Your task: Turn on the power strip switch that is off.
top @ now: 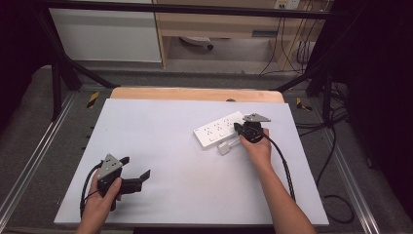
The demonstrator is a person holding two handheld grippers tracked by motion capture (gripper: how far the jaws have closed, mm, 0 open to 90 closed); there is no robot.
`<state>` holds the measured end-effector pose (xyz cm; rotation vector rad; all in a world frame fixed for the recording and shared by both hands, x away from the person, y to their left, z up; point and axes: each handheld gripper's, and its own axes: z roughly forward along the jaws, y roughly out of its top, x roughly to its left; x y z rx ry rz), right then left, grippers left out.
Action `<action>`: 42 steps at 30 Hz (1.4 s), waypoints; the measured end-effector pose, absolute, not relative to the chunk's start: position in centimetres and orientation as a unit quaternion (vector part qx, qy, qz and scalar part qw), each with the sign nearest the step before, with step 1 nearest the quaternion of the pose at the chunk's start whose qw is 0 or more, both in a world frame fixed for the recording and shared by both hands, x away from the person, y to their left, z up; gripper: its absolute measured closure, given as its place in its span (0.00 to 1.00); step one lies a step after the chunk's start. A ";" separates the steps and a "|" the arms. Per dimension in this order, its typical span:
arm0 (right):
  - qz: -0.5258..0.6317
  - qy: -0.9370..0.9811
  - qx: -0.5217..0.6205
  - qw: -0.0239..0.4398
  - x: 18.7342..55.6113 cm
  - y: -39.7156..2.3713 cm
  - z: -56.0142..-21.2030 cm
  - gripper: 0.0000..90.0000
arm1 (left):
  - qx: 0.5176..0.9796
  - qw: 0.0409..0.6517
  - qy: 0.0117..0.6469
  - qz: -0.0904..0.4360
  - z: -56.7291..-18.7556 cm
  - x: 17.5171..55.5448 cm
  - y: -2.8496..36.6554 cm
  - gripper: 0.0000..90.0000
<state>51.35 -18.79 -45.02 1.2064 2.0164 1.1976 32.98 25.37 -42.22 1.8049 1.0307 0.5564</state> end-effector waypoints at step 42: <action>0.439 0.737 0.450 0.248 51.3 -19.0 -45.2 1.00 | 0.739 0.474 0.422 0.227 -42.2 33.0 25.4 0.07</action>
